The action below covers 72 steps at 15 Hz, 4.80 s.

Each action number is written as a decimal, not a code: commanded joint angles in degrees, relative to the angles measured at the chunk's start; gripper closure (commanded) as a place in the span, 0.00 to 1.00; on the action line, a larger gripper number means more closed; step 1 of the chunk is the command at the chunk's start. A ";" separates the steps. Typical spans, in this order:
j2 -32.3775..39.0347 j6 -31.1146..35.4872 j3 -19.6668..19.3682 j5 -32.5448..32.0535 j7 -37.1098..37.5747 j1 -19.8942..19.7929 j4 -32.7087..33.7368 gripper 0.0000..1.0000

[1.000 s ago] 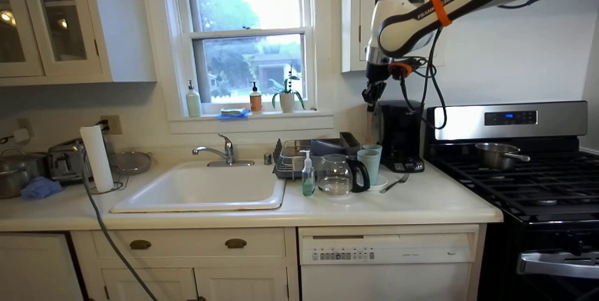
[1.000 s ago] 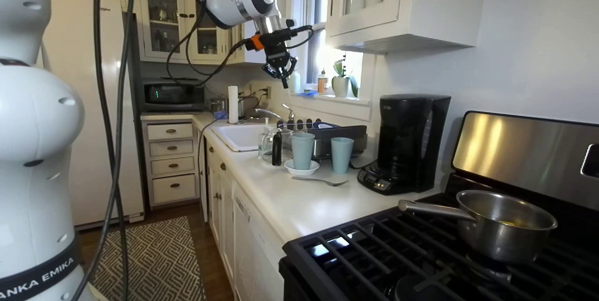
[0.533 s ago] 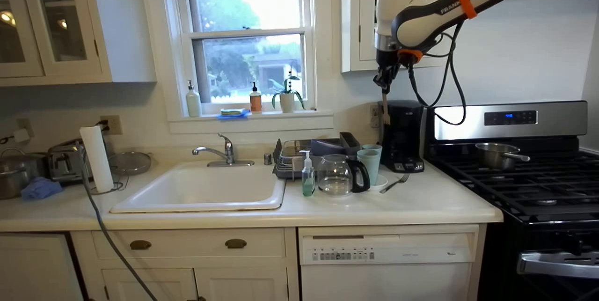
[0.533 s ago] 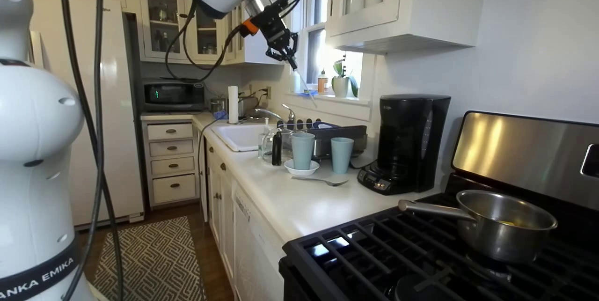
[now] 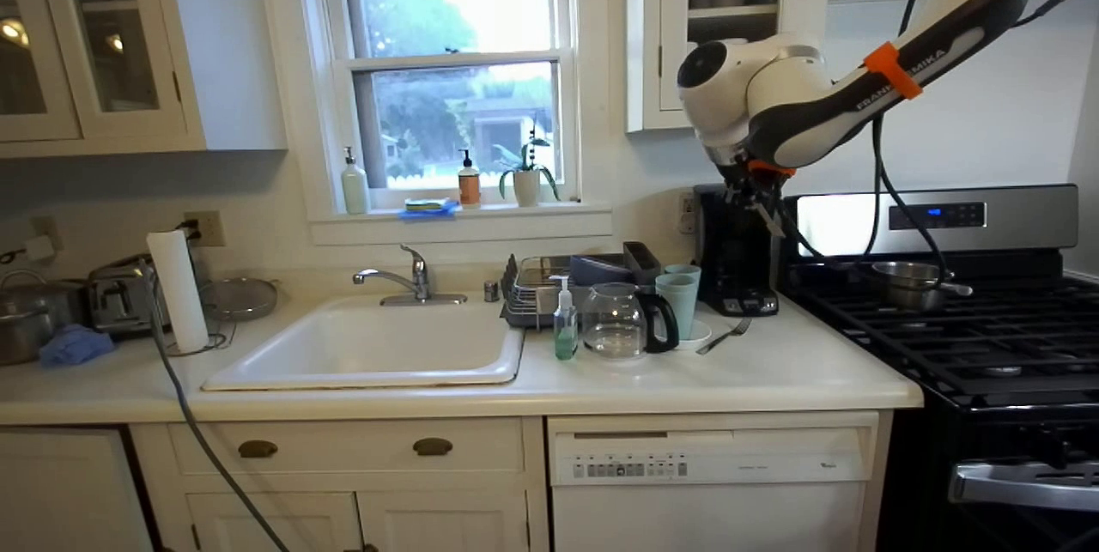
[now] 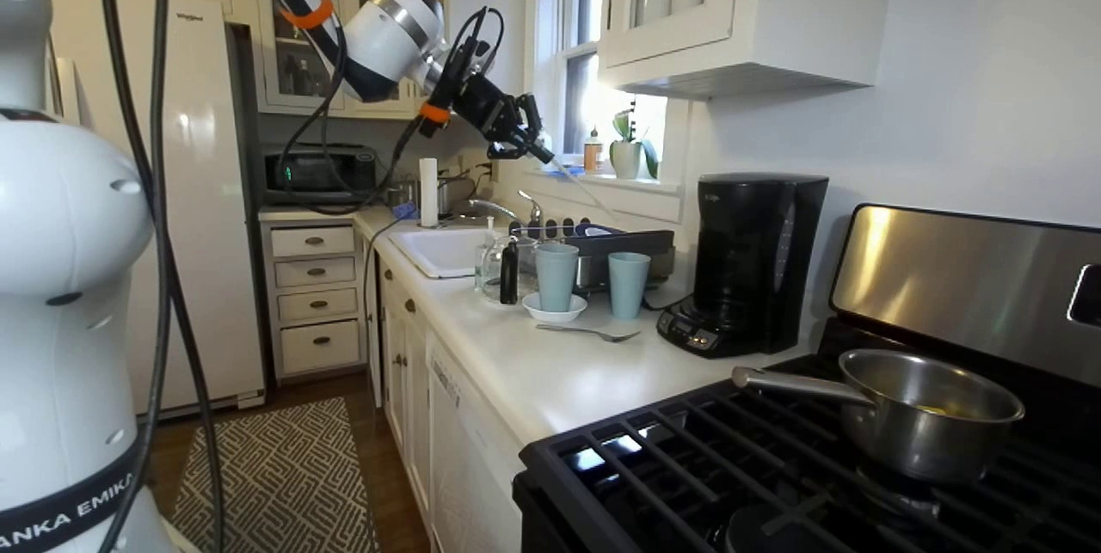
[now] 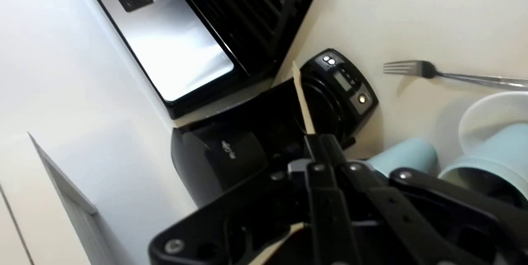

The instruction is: Remove the flat spoon from the cup to the left and put it on the countertop

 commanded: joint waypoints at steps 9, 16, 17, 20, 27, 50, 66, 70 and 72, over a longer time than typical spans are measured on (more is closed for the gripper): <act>2.74 -4.16 0.84 -6.98 10.07 2.41 -9.17 0.98; 14.91 -8.01 0.61 -16.28 21.61 2.96 -5.93 0.99; 17.04 -8.49 0.42 -17.72 23.49 3.04 -5.36 0.99; 22.98 -11.40 -0.12 -23.75 30.28 3.44 -3.52 0.99; 32.11 -12.59 -0.23 -31.54 33.73 2.70 -0.78 0.99; 38.85 -6.10 -0.21 -35.07 31.42 0.00 0.90 0.60; 28.14 5.51 1.49 -25.24 14.17 -4.38 -0.63 0.00; 19.15 11.29 0.27 -10.93 -3.09 -6.40 -3.31 0.00; 15.68 10.89 -0.71 -4.72 -12.57 -6.63 -4.47 0.00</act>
